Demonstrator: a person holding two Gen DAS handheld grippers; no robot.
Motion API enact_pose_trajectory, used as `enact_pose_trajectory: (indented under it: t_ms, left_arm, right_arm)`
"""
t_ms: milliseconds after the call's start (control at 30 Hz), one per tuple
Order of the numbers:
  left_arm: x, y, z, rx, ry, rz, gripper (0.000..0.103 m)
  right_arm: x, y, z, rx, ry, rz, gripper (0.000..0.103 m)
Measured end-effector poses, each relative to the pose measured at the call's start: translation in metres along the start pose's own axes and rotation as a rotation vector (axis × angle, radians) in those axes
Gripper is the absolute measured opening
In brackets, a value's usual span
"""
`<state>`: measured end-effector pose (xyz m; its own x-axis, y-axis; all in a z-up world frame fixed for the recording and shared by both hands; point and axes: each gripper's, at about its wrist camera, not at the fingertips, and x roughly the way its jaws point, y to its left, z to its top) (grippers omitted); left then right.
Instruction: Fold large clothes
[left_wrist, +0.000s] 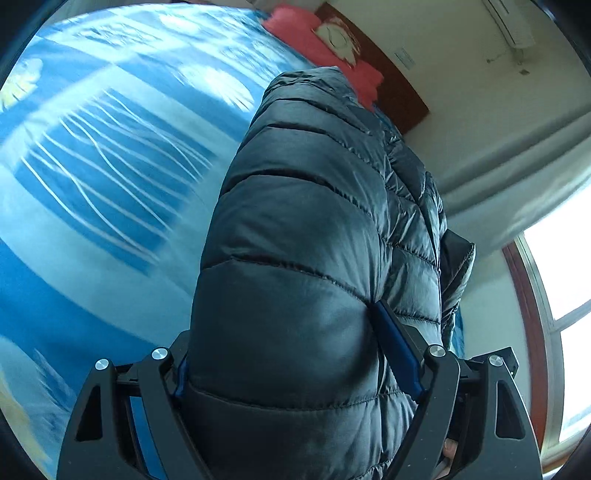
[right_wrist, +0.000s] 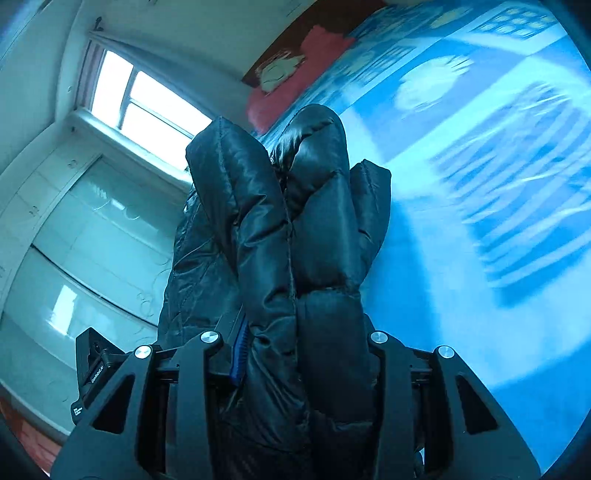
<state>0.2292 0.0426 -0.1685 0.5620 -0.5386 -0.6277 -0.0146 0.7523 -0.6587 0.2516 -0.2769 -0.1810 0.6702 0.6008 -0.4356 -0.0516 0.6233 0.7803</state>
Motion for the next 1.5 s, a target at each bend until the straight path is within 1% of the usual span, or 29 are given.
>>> enact_pose_trajectory:
  t_ms: [100, 167, 233, 367, 533, 667, 800, 900, 967, 1067, 1133, 1200, 1267, 1367, 1500]
  left_arm:
    - [-0.004, 0.021, 0.011, -0.027, -0.012, 0.021, 0.08]
    - [0.001, 0.035, 0.013, -0.056, 0.001, 0.021, 0.08]
    - [0.006, 0.043, 0.007, -0.068, 0.011, 0.028, 0.082]
    - [0.012, 0.045, 0.0, -0.047, -0.005, 0.042, 0.086]
    - [0.02, 0.048, -0.001, -0.043, -0.006, 0.034, 0.087]
    - [0.027, 0.046, 0.01, -0.05, -0.002, 0.041, 0.088]
    - [0.028, 0.048, 0.017, -0.059, 0.012, 0.038, 0.088]
    - [0.025, 0.048, 0.02, -0.059, 0.027, 0.037, 0.088]
    - [0.023, 0.045, 0.025, -0.037, 0.021, 0.058, 0.088]
    - [0.012, 0.033, 0.023, 0.054, -0.025, 0.128, 0.088]
    - [0.005, 0.024, 0.02, 0.116, -0.068, 0.184, 0.088]
    - [-0.007, 0.013, 0.017, 0.189, -0.137, 0.257, 0.088]
    - [-0.015, 0.005, 0.015, 0.242, -0.176, 0.304, 0.088]
    - [-0.023, 0.002, 0.014, 0.258, -0.169, 0.322, 0.088]
    - [-0.042, -0.004, 0.004, 0.269, -0.196, 0.342, 0.088]
  right_arm:
    - [0.028, 0.005, 0.0, -0.001, 0.031, 0.009, 0.038]
    - [0.036, 0.004, -0.001, -0.005, 0.037, -0.01, 0.039]
    - [0.038, -0.001, -0.002, 0.006, 0.044, -0.014, 0.04]
    - [0.039, -0.01, -0.004, 0.028, 0.045, -0.015, 0.042]
    - [0.041, -0.014, -0.006, 0.043, 0.045, -0.024, 0.048]
    - [0.042, -0.015, -0.004, 0.054, 0.051, -0.033, 0.051]
    - [0.038, -0.016, -0.003, 0.064, 0.059, -0.048, 0.057]
    - [0.03, -0.011, -0.003, 0.043, 0.052, -0.086, 0.063]
    - [0.022, -0.005, -0.004, 0.019, 0.033, -0.124, 0.066]
    - [0.014, 0.002, -0.003, -0.003, 0.017, -0.16, 0.069]
    - [0.007, 0.006, -0.004, -0.021, 0.007, -0.186, 0.072]
    - [0.0, 0.011, -0.004, -0.032, -0.01, -0.209, 0.072]
    - [-0.008, 0.017, -0.005, -0.043, -0.035, -0.236, 0.072]
    - [-0.017, 0.026, -0.009, -0.067, -0.064, -0.29, 0.072]
    - [-0.038, 0.054, -0.023, -0.148, -0.108, -0.397, 0.072]
